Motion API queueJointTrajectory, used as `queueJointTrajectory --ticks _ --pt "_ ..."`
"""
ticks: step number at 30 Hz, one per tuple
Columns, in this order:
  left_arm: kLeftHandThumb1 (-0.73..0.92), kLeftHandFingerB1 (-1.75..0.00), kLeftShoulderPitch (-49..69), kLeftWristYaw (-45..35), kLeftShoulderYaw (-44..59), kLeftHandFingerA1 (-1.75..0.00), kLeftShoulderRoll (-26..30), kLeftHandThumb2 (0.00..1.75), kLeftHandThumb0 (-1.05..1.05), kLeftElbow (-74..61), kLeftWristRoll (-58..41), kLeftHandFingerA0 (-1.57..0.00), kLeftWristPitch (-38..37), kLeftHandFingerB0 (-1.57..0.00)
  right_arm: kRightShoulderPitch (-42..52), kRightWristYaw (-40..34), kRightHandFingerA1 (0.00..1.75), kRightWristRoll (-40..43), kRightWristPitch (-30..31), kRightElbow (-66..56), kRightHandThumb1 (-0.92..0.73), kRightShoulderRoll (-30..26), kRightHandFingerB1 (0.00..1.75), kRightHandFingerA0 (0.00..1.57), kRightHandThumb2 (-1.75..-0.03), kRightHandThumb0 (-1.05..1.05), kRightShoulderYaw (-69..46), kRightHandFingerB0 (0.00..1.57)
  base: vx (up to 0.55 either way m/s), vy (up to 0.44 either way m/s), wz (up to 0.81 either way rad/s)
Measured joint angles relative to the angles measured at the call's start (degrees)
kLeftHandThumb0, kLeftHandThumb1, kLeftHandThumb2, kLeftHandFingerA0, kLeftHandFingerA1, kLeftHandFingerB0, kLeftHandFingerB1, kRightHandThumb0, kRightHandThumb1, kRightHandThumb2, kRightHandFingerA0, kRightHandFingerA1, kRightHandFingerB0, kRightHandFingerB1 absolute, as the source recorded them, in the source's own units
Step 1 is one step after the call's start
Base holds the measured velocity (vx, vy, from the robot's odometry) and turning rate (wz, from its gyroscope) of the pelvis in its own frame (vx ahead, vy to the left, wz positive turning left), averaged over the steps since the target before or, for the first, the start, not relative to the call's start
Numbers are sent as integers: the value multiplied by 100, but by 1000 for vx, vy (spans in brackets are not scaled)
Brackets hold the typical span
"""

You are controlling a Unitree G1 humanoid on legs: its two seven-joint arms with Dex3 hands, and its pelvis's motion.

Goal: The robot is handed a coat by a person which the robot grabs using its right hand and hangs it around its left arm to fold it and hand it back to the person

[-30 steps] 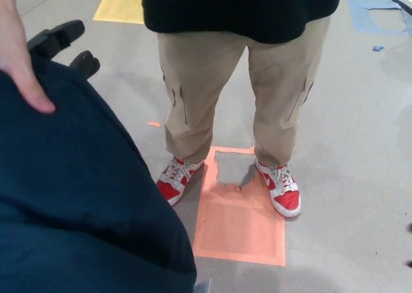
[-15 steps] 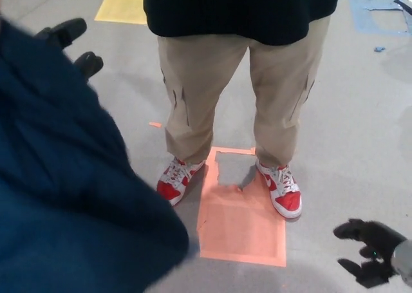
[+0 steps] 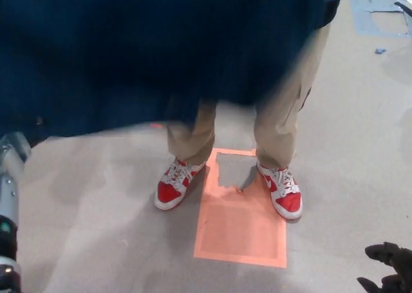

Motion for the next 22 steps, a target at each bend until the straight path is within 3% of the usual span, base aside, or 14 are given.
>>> queueJointTrajectory --ticks 6,7,16,18,22 --pt "67 -34 388 -45 10 -36 10 60 -46 98 -42 -32 -22 -29 121 -35 34 10 -101 81 -73 0 30 29 -63 -46 -27 23 0 0 0" --pt "66 -40 458 -51 2 -44 20 74 -47 150 -42 -26 -45 -20 120 -37 35 12 -112 87 -73 0 31 29 -62 -44 -32 23 0 0 0" --pt "73 -39 1641 -173 -48 -41 208 72 -40 1165 66 -23 -654 -19 99 -47 35 133 -260 46 -73 51 32 32 -62 -40 -233 27 0 0 0" --pt "76 -39 1855 -150 -31 -37 271 62 -35 1461 93 -27 -839 -34 89 -69 37 160 -265 16 -73 120 33 37 -61 -41 -267 30 0 0 0" --pt "76 -40 2305 -92 57 -36 310 62 -40 1942 100 -26 -1128 -35 134 -163 36 190 -301 2 -74 243 33 34 -64 -41 -295 29 0 0 0"
